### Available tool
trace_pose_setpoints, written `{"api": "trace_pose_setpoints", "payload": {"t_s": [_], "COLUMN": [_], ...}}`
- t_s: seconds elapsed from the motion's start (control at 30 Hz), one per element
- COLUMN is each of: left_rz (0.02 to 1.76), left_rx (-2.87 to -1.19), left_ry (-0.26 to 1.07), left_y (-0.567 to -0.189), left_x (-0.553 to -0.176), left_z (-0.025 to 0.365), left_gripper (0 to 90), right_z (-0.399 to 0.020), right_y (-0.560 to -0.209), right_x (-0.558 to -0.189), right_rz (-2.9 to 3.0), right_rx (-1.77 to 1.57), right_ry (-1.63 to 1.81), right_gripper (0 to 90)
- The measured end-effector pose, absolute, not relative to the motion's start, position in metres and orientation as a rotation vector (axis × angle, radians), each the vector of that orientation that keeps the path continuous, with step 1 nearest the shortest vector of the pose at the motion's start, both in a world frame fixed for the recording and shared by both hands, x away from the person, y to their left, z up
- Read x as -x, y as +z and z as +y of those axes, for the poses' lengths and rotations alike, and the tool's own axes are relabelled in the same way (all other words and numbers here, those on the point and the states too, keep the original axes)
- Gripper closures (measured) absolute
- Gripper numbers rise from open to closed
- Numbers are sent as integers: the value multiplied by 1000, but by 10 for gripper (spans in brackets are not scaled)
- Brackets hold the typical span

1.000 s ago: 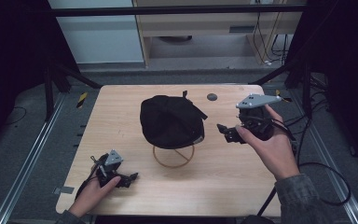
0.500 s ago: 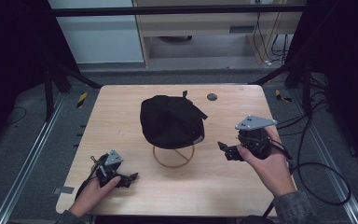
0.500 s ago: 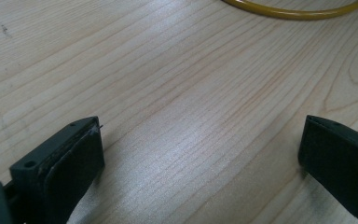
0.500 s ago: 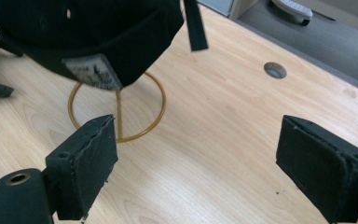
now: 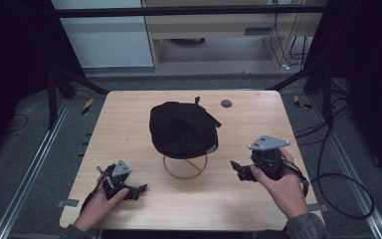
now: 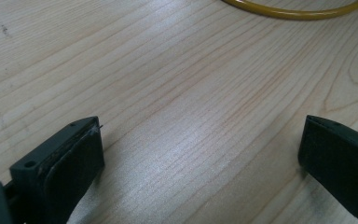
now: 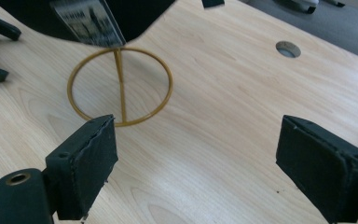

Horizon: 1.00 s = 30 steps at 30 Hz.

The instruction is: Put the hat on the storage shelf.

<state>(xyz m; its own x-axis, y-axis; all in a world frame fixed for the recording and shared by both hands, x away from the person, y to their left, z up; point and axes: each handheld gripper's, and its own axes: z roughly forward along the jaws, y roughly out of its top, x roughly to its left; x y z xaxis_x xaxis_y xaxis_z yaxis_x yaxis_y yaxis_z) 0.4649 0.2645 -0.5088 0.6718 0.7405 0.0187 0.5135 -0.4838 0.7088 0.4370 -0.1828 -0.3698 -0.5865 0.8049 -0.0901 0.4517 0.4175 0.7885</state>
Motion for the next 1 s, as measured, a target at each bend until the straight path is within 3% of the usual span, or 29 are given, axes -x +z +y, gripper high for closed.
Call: {"api": "trace_pose_setpoints", "payload": {"t_s": [1.0], "left_rz": [962], "left_rx": [-2193], "left_ry": [424], "left_y": [-509], "left_x": [-465], "left_z": [264], "left_gripper": [0], "right_z": [-185], "right_y": [-445], "right_x": [-441], "right_rz": [2257], "right_rx": [-1171], "right_ry": [991], "right_gripper": [130]}}
